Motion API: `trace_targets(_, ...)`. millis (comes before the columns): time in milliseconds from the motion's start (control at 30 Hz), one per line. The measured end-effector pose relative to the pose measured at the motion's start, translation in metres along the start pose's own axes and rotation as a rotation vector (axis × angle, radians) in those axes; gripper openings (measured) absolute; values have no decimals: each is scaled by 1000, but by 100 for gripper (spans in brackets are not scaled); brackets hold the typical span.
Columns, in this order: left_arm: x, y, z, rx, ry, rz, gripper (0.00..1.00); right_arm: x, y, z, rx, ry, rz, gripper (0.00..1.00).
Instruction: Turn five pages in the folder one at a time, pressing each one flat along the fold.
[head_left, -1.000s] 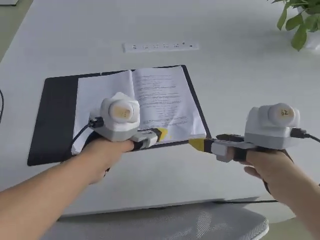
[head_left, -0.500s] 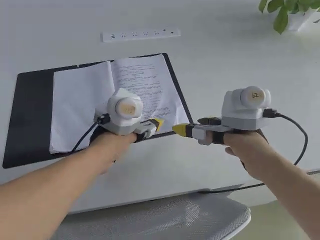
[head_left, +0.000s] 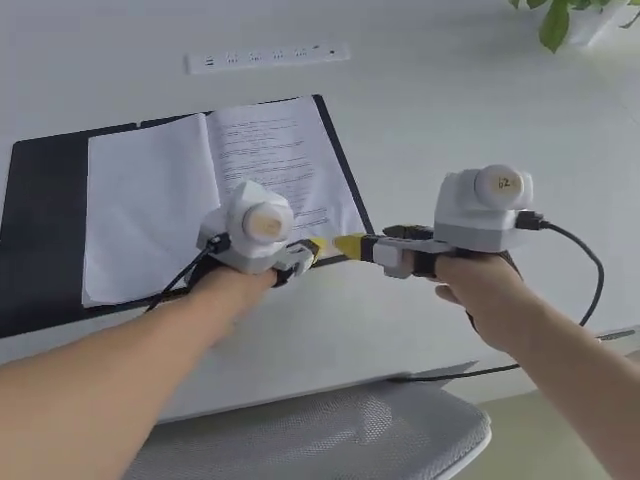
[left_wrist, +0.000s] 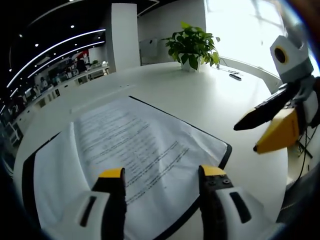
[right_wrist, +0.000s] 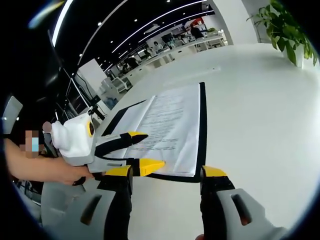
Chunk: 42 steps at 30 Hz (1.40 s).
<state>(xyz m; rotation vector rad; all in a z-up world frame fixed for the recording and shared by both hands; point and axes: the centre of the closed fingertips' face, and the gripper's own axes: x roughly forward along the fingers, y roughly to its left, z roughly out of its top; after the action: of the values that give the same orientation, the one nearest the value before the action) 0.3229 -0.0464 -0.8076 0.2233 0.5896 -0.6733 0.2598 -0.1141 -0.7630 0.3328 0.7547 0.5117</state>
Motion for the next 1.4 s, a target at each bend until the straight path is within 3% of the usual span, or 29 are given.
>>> trace_targets(267,0,-7,1,9,-12,-40,49,4,-1,-2,41,-18,8,51)
trace_targets(600,0,-1,2,-10,-28,-20,41,11,0,2,52,-29,15,50)
trace_targets(633,0,-1,2,-18,-26,-20,35,12,0,2,51,-29,15,50)
trace_targets(667,0,5,3,-17,-27,7,21,13,0,2,50,-29,15,50)
trace_targets(700,-1,16,2,-9,-18,61,13,14,0,3,49,-28,15,50)
trace_targets(733,2,10,3,-14,-23,16,12,15,0,4,49,-27,16,50)
trace_targets(900,1,10,2,12,-15,14,11,19,1,9,44,-37,21,49)
trace_targets(1400,-1,9,4,-36,-15,14,3,23,0,13,52,-59,22,47)
